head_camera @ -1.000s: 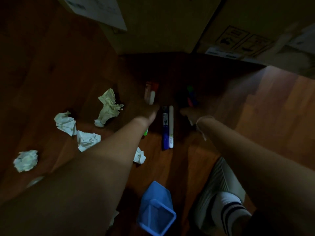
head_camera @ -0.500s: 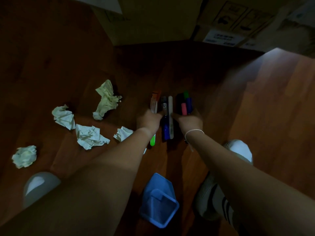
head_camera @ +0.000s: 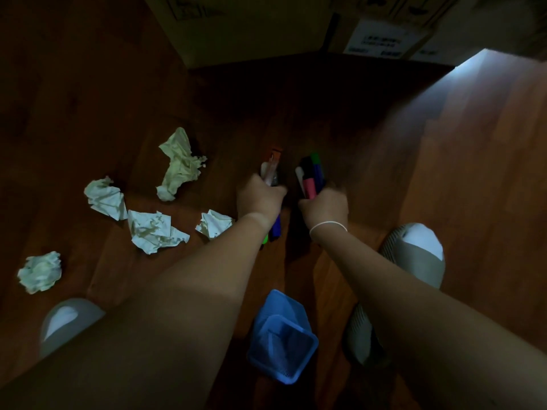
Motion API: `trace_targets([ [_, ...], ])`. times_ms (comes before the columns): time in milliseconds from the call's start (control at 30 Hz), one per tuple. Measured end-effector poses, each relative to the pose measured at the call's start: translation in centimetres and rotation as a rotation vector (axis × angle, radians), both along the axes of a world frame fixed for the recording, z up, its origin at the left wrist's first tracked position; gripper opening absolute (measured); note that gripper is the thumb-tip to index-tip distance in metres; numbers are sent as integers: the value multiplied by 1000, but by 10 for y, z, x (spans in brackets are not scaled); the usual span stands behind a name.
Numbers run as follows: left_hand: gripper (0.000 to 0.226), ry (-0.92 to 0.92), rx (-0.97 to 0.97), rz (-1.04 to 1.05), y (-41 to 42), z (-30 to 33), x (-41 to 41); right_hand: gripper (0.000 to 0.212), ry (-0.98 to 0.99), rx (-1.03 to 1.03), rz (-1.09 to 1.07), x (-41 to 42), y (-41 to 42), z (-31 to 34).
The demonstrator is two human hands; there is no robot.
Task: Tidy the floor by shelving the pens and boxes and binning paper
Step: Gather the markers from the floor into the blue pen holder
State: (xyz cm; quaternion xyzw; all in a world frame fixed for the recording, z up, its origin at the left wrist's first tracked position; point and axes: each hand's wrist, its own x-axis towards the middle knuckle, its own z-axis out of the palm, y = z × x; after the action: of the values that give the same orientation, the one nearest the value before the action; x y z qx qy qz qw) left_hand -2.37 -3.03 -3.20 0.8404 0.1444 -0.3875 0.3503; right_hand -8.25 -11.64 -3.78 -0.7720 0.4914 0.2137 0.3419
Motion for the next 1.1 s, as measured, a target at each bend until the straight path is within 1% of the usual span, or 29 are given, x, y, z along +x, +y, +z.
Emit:
trace_targets([
  [167, 35, -62, 46, -65, -1, 6, -5, 53, 1, -60, 4, -16, 2, -1],
  [233, 34, -76, 30, -61, -1, 6, -6, 49, -22, -61, -53, -23, 0, 1],
  [333, 28, -62, 3, -64, 0, 9, -10, 43, -80, 43, -216, -35, -2, 10],
  [400, 27, -24, -16, -68, 2, 13, -14, 42, -107, 125, -253, -46, 0, 18],
  [500, 33, 42, -46, -59, 11, 29, -24, 37, -134, 209, -308, -65, 8, 38],
  [600, 27, 96, -104, 4, 26, 56, -35, 27, -163, 275, -396, -84, 25, 65],
  [667, 33, 166, -132, 25, 39, 76, -45, 20, -170, 334, -414, -96, 40, 83],
  [733, 43, 274, -124, -50, 56, 97, -59, 17, -151, 396, -409, -112, 57, 102],
  [800, 36, 419, -134, -115, 75, 119, -75, 16, -104, 426, -363, -129, 75, 119],
  [900, 11, 617, -154, -148, 100, 142, -100, 19, -17, 447, -278, -156, 97, 134],
  [967, 9, 673, -122, -222, 111, 146, -117, 17, 27, 445, -233, -170, 108, 136],
  [1000, 11, 689, -106, -255, 114, 146, -125, 18, 40, 439, -219, -176, 112, 135],
  [1067, 15, 722, -86, -286, 118, 144, -139, 13, 82, 422, -179, -185, 117, 130],
  [1100, 16, 740, -78, -294, 118, 141, -145, 19, 111, 411, -150, -189, 118, 127],
])
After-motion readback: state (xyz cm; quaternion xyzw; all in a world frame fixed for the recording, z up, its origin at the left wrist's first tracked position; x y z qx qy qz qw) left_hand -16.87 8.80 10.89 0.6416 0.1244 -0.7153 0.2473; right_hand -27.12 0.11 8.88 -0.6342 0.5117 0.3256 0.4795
